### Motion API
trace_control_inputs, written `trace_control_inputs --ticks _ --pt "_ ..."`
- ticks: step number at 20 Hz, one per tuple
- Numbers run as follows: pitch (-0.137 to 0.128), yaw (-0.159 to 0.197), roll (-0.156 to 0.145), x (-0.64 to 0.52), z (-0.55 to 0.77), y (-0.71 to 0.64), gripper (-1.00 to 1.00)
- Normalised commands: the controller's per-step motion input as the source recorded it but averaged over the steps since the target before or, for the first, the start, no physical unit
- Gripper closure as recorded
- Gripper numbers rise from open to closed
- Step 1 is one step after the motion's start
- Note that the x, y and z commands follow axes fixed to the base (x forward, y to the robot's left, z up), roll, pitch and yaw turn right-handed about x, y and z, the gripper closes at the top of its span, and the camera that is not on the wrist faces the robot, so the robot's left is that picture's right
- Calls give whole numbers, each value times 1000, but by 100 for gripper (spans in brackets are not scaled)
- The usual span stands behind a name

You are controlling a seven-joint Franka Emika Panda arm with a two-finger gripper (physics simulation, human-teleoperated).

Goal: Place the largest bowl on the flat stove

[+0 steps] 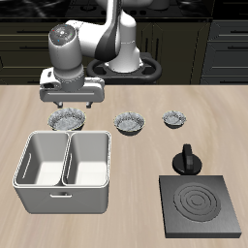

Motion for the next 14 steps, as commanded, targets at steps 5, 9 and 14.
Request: trace_control_inputs --ticks 5,9,14 --pt "35 -18 6 40 -388 32 -100" --pt "-27 -27 -3 0 -103 1 -100" --pt "-36 -23 15 -107 -101 104 -100"
